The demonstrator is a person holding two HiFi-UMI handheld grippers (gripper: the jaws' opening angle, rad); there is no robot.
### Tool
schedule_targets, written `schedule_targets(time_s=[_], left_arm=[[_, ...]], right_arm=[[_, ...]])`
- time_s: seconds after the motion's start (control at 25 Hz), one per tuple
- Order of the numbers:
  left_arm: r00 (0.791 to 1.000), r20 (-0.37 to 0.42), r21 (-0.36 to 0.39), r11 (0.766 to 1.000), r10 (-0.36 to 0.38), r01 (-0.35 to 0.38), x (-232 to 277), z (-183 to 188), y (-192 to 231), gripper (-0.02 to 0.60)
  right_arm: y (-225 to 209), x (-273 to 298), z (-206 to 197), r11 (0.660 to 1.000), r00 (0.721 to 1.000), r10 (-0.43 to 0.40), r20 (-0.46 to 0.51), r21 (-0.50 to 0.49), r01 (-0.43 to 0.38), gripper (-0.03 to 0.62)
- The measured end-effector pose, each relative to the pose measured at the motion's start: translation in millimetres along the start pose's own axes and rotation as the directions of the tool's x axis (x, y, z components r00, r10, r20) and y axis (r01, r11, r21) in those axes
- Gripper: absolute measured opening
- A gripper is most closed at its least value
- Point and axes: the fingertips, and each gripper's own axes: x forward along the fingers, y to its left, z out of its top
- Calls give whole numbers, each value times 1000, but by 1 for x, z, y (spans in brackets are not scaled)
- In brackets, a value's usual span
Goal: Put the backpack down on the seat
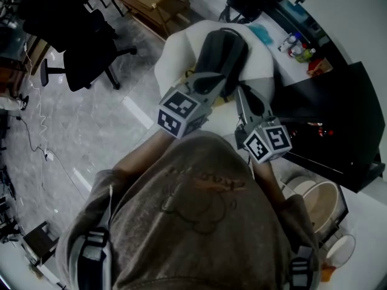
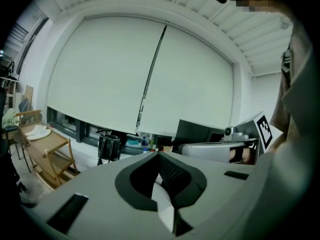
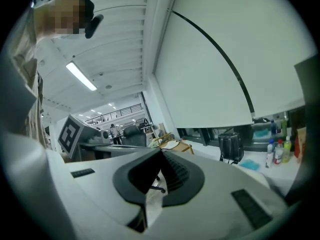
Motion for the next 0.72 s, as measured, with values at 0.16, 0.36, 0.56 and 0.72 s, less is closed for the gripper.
schedule_targets(time_s=[0.16,0.36,0.56,0.72], left_arm=[[999,35,22,1000,-13,13,-4,6,-2,0],[999,52,4,1000,3,-4,-6,4,4,0],[999,38,-6,1000,5,-5,-6,0,6,0],[998,53,9,1000,25,-26,-4,3,10,0]], right_arm=[[2,-2,2,1000,1000,-15,25,13,14,0],[3,1,2,1000,999,-16,40,17,15,-2],[5,7,0,1000,1000,-3,27,12,3,-2],[5,8,0,1000,1000,0,24,14,0,-3]])
